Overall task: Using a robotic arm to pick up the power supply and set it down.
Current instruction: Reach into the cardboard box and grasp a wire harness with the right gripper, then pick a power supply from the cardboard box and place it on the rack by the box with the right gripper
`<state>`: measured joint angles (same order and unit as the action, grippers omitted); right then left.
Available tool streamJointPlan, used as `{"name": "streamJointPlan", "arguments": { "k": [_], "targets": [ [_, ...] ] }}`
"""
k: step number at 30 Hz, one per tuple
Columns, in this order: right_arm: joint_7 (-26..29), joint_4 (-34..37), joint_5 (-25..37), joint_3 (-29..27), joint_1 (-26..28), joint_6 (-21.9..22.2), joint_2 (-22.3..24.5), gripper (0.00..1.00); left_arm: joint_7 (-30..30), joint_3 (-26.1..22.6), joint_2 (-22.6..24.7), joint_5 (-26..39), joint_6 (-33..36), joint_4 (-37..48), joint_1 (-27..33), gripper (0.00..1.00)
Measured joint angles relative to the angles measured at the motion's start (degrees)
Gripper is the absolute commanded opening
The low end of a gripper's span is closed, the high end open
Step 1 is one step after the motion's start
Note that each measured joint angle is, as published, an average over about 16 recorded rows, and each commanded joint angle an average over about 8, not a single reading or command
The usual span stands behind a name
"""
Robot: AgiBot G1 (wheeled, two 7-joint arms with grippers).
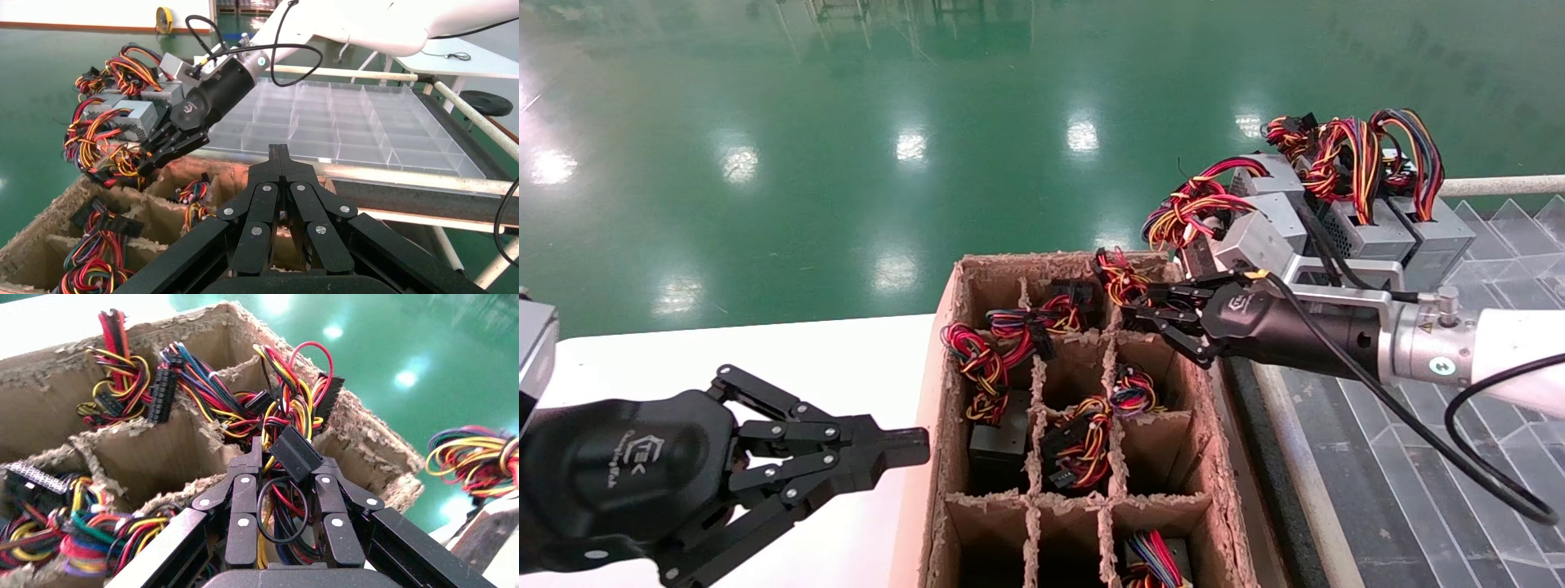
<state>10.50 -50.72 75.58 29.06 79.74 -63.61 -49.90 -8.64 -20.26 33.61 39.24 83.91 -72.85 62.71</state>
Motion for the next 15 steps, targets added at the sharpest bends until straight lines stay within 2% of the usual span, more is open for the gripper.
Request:
{"name": "streamJointPlan", "arguments": {
  "k": [8, 15],
  "targets": [
    [-1.85, -6.64, -0.88, -1.48, 0.4, 0.09, 2.19, 0.0, 0.0, -0.01, 0.0, 0.0, 0.0, 0.0, 0.0, 0.0],
    [-4.74, -12.67, -0.52, -2.56, 3.27, -1.03, 4.31, 0.0, 0.01, -0.01, 0.0, -0.01, 0.0, 0.0, 0.0, 0.0]
  ]
}}
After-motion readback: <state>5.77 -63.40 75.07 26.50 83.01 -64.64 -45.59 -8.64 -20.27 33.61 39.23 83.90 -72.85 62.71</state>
